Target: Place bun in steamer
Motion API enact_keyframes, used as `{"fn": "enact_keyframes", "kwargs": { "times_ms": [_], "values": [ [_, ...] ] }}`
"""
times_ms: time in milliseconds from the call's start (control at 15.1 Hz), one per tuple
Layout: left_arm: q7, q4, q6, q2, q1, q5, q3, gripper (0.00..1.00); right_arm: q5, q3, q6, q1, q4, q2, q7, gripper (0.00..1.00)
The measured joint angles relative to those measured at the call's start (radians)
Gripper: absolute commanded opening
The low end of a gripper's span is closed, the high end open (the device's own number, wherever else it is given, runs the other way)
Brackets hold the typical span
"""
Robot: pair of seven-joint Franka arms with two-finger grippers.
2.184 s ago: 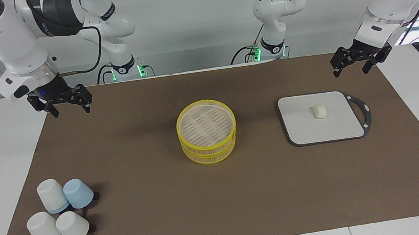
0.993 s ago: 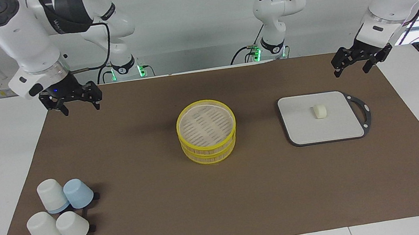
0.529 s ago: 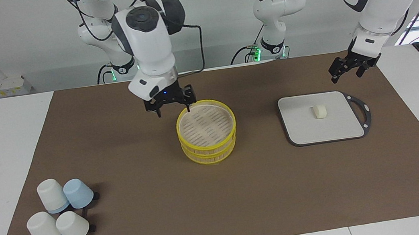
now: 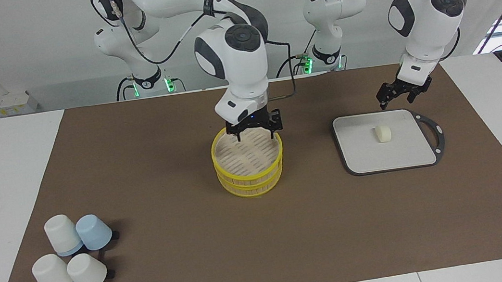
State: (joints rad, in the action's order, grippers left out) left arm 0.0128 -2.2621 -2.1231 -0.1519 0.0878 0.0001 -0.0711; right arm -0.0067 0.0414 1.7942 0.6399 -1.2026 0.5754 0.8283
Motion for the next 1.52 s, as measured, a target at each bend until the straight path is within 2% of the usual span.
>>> {"fn": "enact_keyframes", "kwargs": {
  "times_ms": [331, 728, 993, 1324, 1390, 1456, 1522],
  "values": [
    [0.000, -0.021, -0.074, 0.053, -0.001, 0.000, -0.001, 1.00, -0.017, -0.002, 0.067, 0.050, 0.037, 0.075, 0.004, 0.99],
    [0.000, -0.022, -0.138, 0.136, -0.005, 0.000, -0.005, 1.00, -0.019, -0.010, 0.113, 0.051, 0.004, 0.079, 0.004, 0.97],
    [0.000, -0.024, -0.149, 0.157, -0.005, 0.000, -0.005, 1.00, -0.020, -0.011, 0.118, 0.051, -0.025, 0.077, 0.004, 0.97],
    [0.000, -0.051, -0.184, 0.166, -0.004, 0.000, -0.004, 1.00, -0.020, -0.011, 0.110, 0.051, -0.051, 0.068, 0.001, 0.89],
    [0.000, -0.052, -0.185, 0.166, -0.004, 0.000, -0.004, 1.00, -0.020, -0.011, 0.108, 0.051, -0.057, 0.065, 0.001, 0.79],
    [0.000, -0.053, -0.188, 0.166, -0.003, 0.000, -0.003, 1.00, -0.020, -0.011, 0.107, 0.051, -0.062, 0.062, 0.001, 0.55],
    [0.000, -0.055, -0.194, 0.166, -0.003, 0.000, -0.002, 0.99, -0.020, -0.011, 0.107, 0.051, -0.065, 0.060, 0.001, 0.17]
  ]
}}
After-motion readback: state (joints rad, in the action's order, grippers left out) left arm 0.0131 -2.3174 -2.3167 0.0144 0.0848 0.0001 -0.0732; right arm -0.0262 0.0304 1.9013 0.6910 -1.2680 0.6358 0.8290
